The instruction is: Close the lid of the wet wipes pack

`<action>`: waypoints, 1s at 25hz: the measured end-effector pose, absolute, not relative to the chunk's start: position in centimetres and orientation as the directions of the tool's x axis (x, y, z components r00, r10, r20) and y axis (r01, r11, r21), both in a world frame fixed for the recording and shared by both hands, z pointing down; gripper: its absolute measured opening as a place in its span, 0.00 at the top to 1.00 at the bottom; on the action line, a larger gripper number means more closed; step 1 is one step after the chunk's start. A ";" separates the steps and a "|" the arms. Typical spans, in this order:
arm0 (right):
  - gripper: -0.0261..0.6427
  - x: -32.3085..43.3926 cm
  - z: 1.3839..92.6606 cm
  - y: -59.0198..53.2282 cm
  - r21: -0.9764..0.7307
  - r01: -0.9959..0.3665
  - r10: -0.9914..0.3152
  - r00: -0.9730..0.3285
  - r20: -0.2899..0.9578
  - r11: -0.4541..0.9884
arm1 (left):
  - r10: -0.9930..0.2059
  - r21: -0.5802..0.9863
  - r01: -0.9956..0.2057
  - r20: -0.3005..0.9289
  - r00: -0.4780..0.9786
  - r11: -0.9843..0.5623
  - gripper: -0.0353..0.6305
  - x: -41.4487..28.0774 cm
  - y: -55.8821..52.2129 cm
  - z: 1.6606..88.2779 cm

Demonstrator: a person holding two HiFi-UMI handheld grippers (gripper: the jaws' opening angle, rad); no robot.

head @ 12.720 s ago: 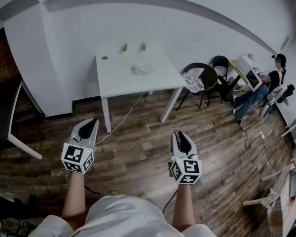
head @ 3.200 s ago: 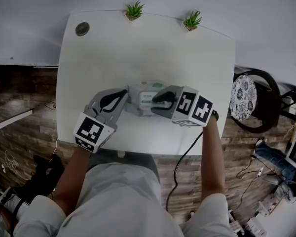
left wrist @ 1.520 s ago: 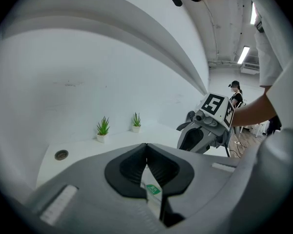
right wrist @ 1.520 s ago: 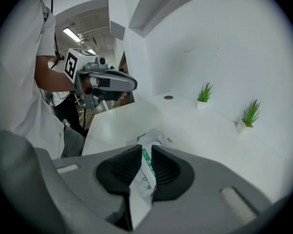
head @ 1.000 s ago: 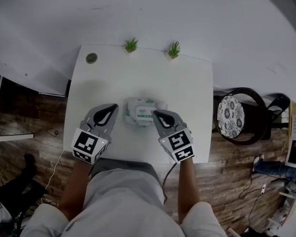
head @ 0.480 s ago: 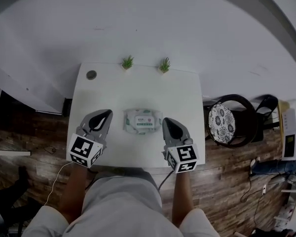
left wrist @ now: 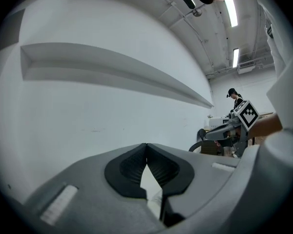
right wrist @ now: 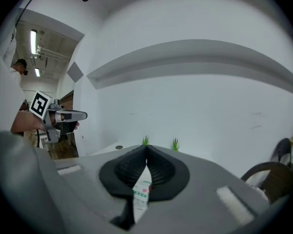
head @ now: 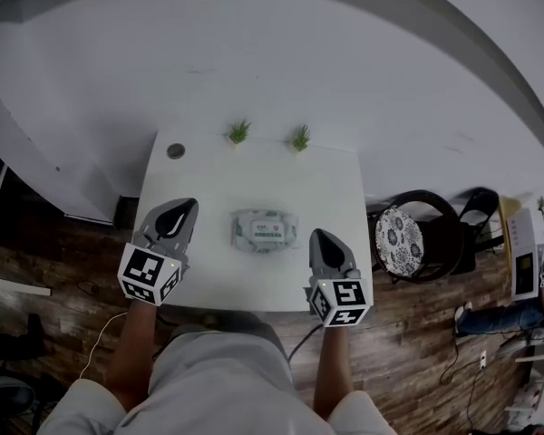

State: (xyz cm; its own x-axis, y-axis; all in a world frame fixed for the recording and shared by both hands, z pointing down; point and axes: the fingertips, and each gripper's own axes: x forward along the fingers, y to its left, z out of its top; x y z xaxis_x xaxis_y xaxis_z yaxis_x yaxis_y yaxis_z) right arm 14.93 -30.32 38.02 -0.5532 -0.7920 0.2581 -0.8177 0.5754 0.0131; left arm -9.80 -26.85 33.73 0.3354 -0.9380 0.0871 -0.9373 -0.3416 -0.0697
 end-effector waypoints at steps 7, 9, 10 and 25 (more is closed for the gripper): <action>0.95 15.9 36.2 -28.8 0.012 -0.844 -0.828 -0.524 0.200 0.537 | -0.947 -0.080 -0.944 0.045 0.317 -0.320 0.94 -11.1 -24.8 32.1; 0.95 15.9 35.6 -28.4 0.008 -0.846 -0.833 -0.522 0.182 0.532 | -0.949 -0.085 -0.946 0.035 0.312 -0.314 0.94 -11.5 -24.6 31.5; 0.95 15.9 35.4 -28.2 0.009 -0.847 -0.835 -0.522 0.177 0.531 | -0.951 -0.087 -0.947 0.030 0.309 -0.311 0.94 -11.6 -24.5 31.2; 0.96 17.3 33.7 -27.2 -0.017 -0.870 -0.861 -0.491 0.133 0.493 | -0.961 -0.092 -0.957 -0.009 0.277 -0.275 0.94 -12.5 -23.3 29.5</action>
State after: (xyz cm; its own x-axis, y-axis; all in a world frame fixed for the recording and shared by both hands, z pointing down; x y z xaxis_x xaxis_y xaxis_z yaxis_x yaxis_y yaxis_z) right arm 17.32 -27.24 33.72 -0.4911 -0.8609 0.1331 -0.8696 0.4934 -0.0170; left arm -12.46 -23.34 29.50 0.2773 -0.9607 -0.0092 -0.9569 -0.2753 -0.0919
